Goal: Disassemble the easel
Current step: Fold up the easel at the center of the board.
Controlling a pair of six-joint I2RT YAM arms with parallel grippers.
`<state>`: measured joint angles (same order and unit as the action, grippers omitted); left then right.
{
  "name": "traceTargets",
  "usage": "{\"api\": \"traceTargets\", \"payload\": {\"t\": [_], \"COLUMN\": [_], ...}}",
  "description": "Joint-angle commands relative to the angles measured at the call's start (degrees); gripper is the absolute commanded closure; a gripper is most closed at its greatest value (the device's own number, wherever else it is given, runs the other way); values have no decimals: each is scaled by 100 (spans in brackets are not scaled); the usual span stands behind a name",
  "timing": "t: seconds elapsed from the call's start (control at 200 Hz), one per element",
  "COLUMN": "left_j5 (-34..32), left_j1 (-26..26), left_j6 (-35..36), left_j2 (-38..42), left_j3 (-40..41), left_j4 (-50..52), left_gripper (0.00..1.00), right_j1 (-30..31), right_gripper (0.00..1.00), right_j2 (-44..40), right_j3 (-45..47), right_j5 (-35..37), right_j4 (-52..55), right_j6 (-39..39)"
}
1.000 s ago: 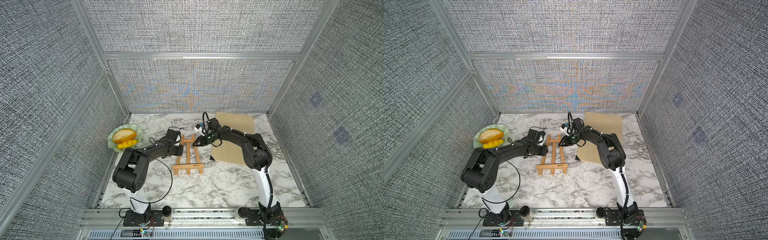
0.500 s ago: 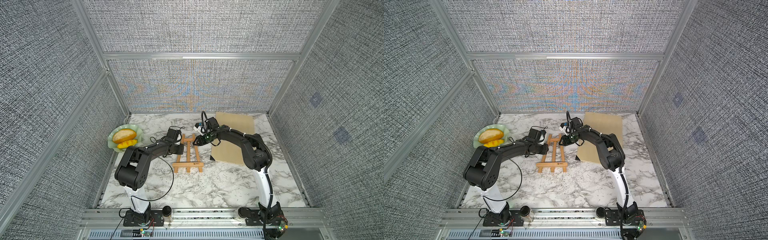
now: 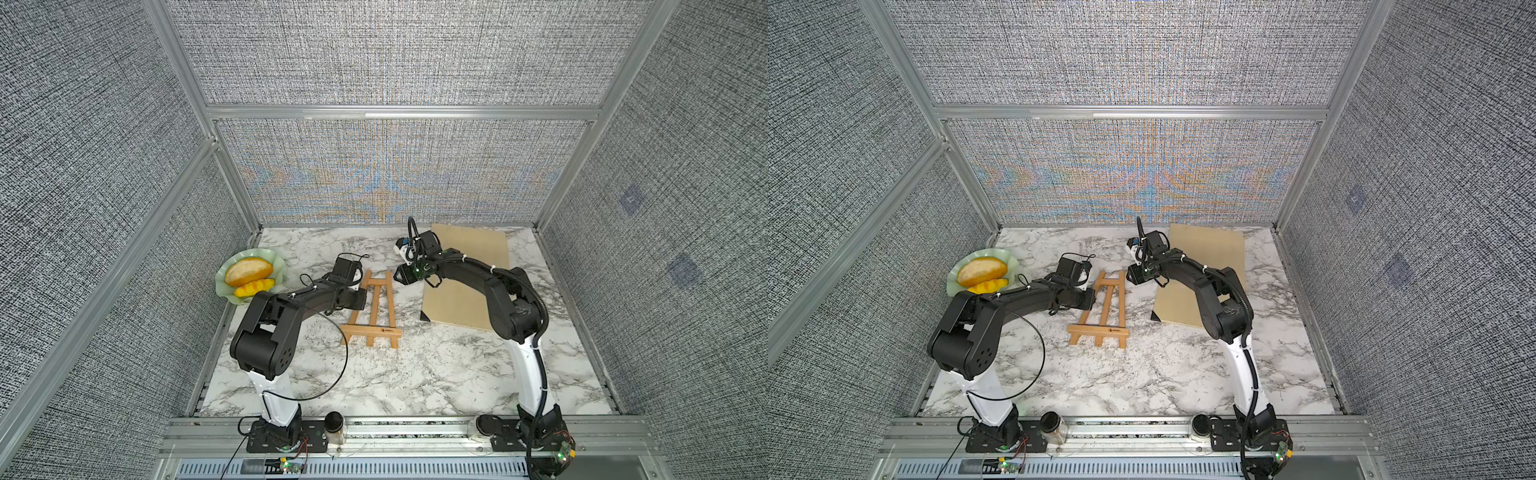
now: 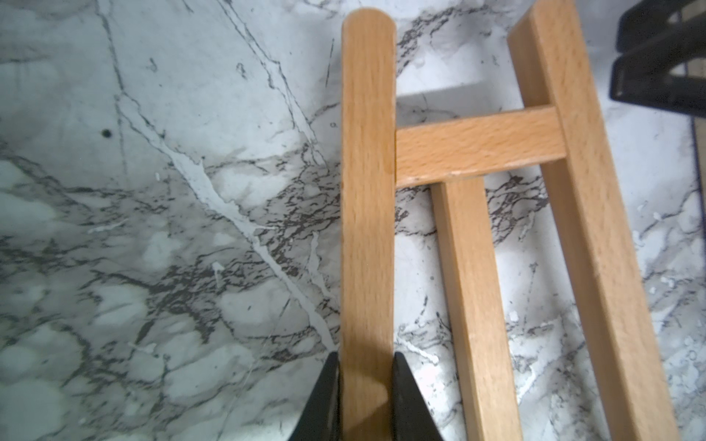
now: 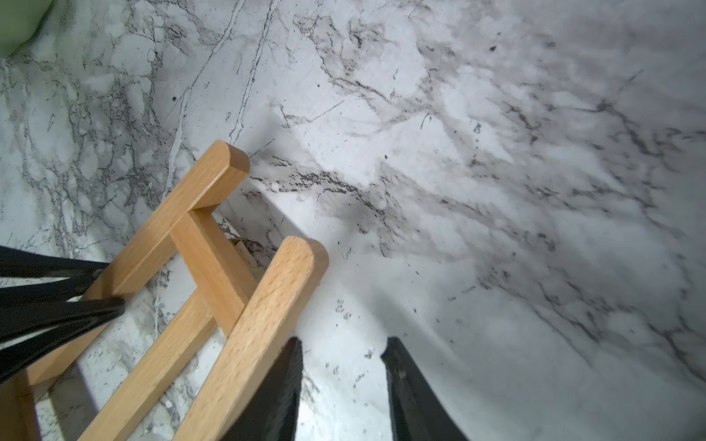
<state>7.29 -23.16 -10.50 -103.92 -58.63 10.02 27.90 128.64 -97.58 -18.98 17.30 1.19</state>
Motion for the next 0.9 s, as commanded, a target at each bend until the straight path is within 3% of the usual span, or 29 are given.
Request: {"api": "traceTargets", "payload": {"t": [0.0,0.355,0.686,0.896], "left_j5": [9,74,-103,-547], "left_j1": [8,11,14,14], "left_j6": [91,35,-2,59], "left_j2": [56,410,826,1641], "left_j3": [18,97,198,351], "left_j4": [86,-215,-393,-433], "left_gripper": [82,69,69,68], "right_j1": [-26,-48,-107,-264], "right_gripper": [60,60,60,60], "right_j2": [-219,-692,-1047,-1778], "right_j3": [179,479,825,1399], "right_j5": [148,246,383,530], "right_j4": [-341,-468,-582,-721], "right_j6": [70,-13,-59,-102]}}
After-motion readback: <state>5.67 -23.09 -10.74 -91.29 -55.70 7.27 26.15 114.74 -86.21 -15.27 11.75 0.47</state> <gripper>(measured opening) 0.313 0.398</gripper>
